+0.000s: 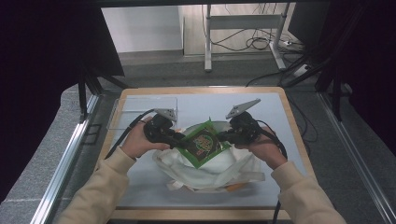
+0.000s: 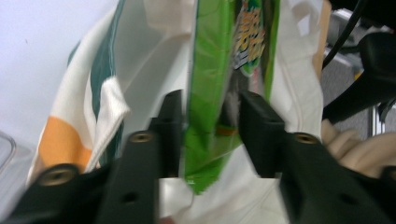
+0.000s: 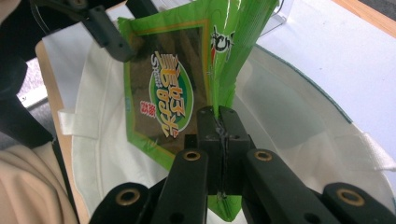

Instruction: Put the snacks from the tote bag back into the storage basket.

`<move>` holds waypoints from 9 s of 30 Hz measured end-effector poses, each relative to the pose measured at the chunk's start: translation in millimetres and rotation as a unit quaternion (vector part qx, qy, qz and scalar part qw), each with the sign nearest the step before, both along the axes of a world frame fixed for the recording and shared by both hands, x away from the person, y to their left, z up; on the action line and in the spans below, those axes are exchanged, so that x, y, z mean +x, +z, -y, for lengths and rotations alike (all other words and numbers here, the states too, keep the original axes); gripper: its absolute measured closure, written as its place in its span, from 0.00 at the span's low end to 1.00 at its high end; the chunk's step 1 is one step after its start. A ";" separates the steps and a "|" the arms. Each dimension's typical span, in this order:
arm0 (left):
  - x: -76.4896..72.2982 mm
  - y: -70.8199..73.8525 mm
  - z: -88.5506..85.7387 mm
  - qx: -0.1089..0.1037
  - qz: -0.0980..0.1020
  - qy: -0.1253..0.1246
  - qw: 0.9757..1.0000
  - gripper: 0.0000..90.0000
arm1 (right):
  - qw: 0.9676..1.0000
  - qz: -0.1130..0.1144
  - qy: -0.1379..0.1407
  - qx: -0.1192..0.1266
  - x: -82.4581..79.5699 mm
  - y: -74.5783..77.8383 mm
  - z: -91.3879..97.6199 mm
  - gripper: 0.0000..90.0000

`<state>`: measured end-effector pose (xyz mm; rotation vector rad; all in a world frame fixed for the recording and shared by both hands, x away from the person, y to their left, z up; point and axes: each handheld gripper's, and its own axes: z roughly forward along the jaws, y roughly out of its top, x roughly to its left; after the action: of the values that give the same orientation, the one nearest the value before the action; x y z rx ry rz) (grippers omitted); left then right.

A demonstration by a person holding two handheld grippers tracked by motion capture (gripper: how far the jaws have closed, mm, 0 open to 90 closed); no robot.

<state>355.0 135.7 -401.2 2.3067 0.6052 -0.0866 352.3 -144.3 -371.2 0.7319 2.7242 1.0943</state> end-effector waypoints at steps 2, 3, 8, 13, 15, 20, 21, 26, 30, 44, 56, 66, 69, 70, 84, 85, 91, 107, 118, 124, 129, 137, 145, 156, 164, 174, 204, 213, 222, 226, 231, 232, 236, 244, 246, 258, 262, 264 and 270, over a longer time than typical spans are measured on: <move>-0.6 -2.3 0.5 0.004 -0.002 -0.002 1.000 0.74 | 1.000 0.004 0.003 -0.003 0.6 -2.1 -1.4 0.98; -0.5 -3.0 0.4 0.006 -0.003 -0.004 1.000 0.73 | 1.000 0.006 0.006 -0.003 0.8 -2.7 -1.8 0.98; 0.3 -8.1 2.4 0.011 -0.011 -0.004 1.000 0.66 | 1.000 0.006 0.011 0.008 1.4 -3.1 -3.3 0.98; 0.3 -12.4 6.4 0.042 -0.004 -0.025 0.999 0.69 | 1.000 0.004 0.008 0.019 3.2 -2.9 -3.2 0.98; 0.8 -14.9 7.1 0.048 -0.005 -0.028 0.998 0.72 | 1.000 0.005 0.008 0.021 3.4 -3.9 -3.5 0.98; 1.2 -15.4 2.9 0.035 -0.013 -0.026 0.999 0.77 | 1.000 0.008 0.011 0.020 2.7 -5.9 -3.6 0.98; 1.2 -15.4 2.9 0.035 -0.013 -0.026 0.999 0.77 | 1.000 0.009 0.012 0.020 2.8 -5.9 -3.5 0.98; -1.3 -14.6 -0.4 0.012 -0.026 -0.011 1.000 0.80 | 1.000 0.010 0.013 0.019 2.3 -6.0 -3.8 0.97; -0.7 -14.5 -5.2 0.001 -0.031 -0.008 0.999 0.81 | 1.000 0.013 0.016 0.021 2.1 -6.3 -4.1 0.97; -5.4 -11.1 -13.5 -0.014 -0.020 0.002 1.000 0.82 | 0.999 0.014 0.011 0.038 -0.7 -5.0 -1.0 0.71; -10.8 -9.1 -27.8 -0.031 -0.003 0.033 0.999 0.82 | 0.996 0.021 -0.059 0.069 -10.5 -4.4 21.5 0.45; -19.7 -6.4 -30.9 -0.043 0.024 0.049 0.998 0.82 | 0.993 -0.002 -0.094 0.070 -18.0 -22.5 28.3 0.39; -23.4 -6.4 -33.1 -0.046 0.031 0.050 0.997 0.82 | 0.993 -0.008 -0.098 0.072 -19.3 -27.8 28.4 0.38; -23.4 -6.4 -33.1 -0.046 0.031 0.050 0.997 0.82 | 0.992 -0.009 -0.097 0.074 -19.9 -28.8 27.9 0.37; -31.1 -16.2 -38.7 -0.083 0.027 0.067 0.994 0.82 | 0.993 -0.029 -0.081 0.077 -25.3 -44.1 8.4 0.35; -32.7 -17.2 -39.1 -0.089 0.029 0.070 0.993 0.82 | 0.993 -0.032 -0.080 0.079 -25.3 -44.9 6.7 0.35; -34.7 -17.1 -38.9 -0.093 0.034 0.073 0.992 0.82 | 0.993 -0.038 -0.072 0.085 -26.5 -49.2 -1.6 0.35; -36.8 -17.1 -34.3 -0.120 0.032 0.069 0.990 0.82 | 0.992 -0.049 -0.042 0.107 -26.7 -67.8 -31.1 0.37; -35.9 -19.9 -35.4 -0.127 0.035 0.061 0.989 0.81 | 0.987 -0.051 -0.018 0.152 -20.7 -71.9 -30.5 0.60; -34.2 -23.3 -35.3 -0.123 0.033 0.057 0.990 0.80 | 0.986 -0.053 -0.009 0.157 -19.6 -70.2 -26.2 0.67; -33.1 -25.8 -35.0 -0.120 0.038 0.053 0.991 0.76 | 0.985 -0.061 0.010 0.163 -18.7 -71.1 -21.9 0.75; -31.4 -27.2 -37.8 -0.110 0.043 0.073 0.990 0.58 | 0.987 -0.056 0.018 0.146 -18.8 -66.5 -13.8 0.80; -32.1 -24.5 -39.5 -0.104 0.044 0.088 0.990 0.49 | 0.994 -0.035 0.006 0.100 -15.4 -60.5 0.4 0.80; -33.4 -19.4 -42.0 -0.104 0.055 0.102 0.988 0.43 | 0.997 -0.024 0.006 0.067 -13.1 -57.1 4.2 0.80; -33.5 -16.9 -45.2 -0.097 0.057 0.096 0.989 0.43 | 0.999 -0.019 0.021 0.046 -11.0 -56.0 -0.7 0.80; -32.9 -7.1 -52.5 -0.093 0.071 0.090 0.989 0.40 | 0.999 -0.022 0.027 0.035 -7.1 -58.9 -4.4 0.80; -16.1 14.4 -25.2 -0.039 0.094 0.017 0.995 0.40 | 0.992 -0.037 0.081 -0.086 5.1 -65.4 -24.8 0.80; -5.6 7.1 -3.3 0.003 0.063 -0.043 0.997 0.43 | 0.987 -0.024 0.103 -0.119 2.3 -64.2 -33.4 0.80; -5.2 -0.1 4.2 0.016 0.068 -0.067 0.995 0.75 | 0.985 -0.010 0.118 -0.126 -1.7 -62.0 -38.1 0.79; -6.3 0.8 2.6 0.017 0.074 -0.079 0.994 0.79 | 0.985 -0.011 0.120 -0.120 -1.8 -60.9 -36.2 0.78; -6.3 2.8 0.3 0.016 0.074 -0.083 0.994 0.82 | 0.988 -0.011 0.118 -0.100 -2.5 -58.1 -32.3 0.75; -6.6 3.0 0.2 0.013 0.076 -0.082 0.994 0.82 | 0.988 -0.010 0.117 -0.097 -2.7 -57.5 -31.4 0.74; -7.4 3.6 -0.7 0.015 0.075 -0.076 0.994 0.83 | 0.992 -0.009 0.101 -0.076 -3.6 -55.3 -25.2 0.64; -6.9 4.4 -9.7 0.001 0.071 -0.062 0.996 0.83 | 1.000 -0.011 0.024 -0.012 -10.3 -45.3 -0.6 0.45; -7.0 3.7 -10.7 -0.001 0.070 -0.060 0.996 0.83 | 1.000 -0.007 0.019 -0.009 -10.9 -45.2 1.8 0.44; -8.9 11.0 -21.0 -0.010 0.077 -0.045 0.996 0.83 | 0.999 0.028 -0.031 0.026 -26.4 -44.6 23.3 0.42; -9.9 14.8 -24.7 -0.015 0.079 -0.040 0.996 0.83 | 0.998 0.032 -0.051 0.032 -28.8 -44.9 30.5 0.42; -10.1 17.2 -26.3 -0.016 0.080 -0.034 0.996 0.83 | 0.998 0.027 -0.050 0.033 -28.4 -46.3 31.3 0.41; -13.5 26.3 -29.6 -0.041 0.089 -0.025 0.995 0.83 | 0.998 0.014 -0.051 0.032 -27.5 -51.1 41.5 0.41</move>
<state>341.5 165.3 -374.9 2.2206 0.4444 0.0695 324.8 -185.8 -422.4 0.8471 2.6086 1.1645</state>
